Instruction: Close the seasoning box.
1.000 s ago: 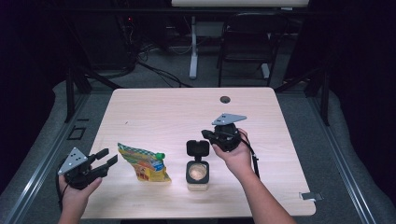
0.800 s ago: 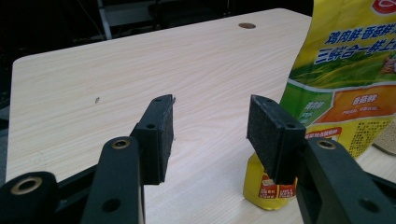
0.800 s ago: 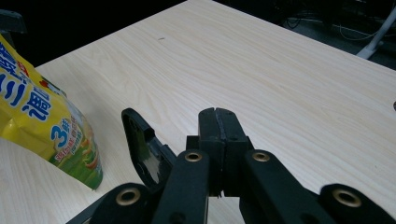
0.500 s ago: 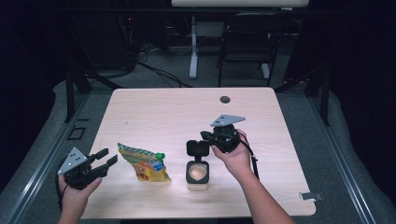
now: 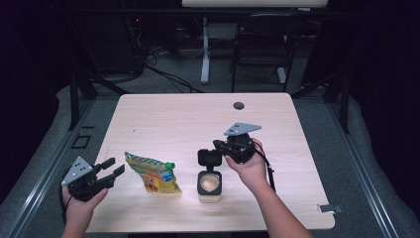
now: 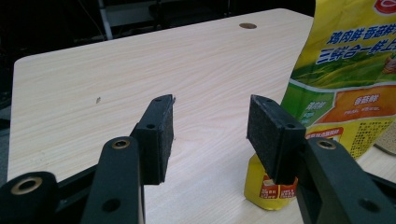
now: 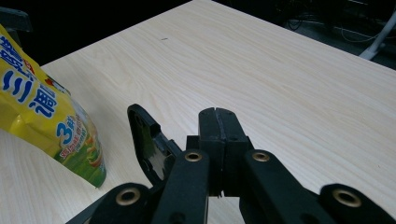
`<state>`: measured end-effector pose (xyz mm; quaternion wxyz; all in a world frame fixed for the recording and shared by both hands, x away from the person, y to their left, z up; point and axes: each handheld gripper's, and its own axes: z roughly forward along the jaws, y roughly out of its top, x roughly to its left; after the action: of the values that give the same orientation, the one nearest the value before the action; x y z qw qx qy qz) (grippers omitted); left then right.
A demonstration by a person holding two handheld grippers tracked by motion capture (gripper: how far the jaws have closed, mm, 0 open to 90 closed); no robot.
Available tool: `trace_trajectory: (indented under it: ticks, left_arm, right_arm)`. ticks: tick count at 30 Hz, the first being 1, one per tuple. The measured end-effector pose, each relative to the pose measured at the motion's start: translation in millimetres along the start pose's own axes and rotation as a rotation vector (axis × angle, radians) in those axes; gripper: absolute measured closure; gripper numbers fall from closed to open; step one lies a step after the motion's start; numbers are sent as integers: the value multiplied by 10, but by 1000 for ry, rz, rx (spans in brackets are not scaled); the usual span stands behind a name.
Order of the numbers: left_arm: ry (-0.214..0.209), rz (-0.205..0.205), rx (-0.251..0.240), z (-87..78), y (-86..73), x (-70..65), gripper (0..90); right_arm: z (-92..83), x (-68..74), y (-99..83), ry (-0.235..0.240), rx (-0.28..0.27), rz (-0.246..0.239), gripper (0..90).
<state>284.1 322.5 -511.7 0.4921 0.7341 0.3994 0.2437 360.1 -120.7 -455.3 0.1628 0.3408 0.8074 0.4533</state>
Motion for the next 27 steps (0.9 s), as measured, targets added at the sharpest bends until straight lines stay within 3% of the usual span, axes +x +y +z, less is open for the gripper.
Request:
trace_trajectory:
  ticks: [18,27]
  left_arm:
    - [1,8,-16,-25,33,-26,511]
    - [-5,11,-11,-19,33,-36,511]
  right_arm:
    - [-57,13,-19,7,-19,2,896]
    - [-141,54,7,60,-55,0,817]
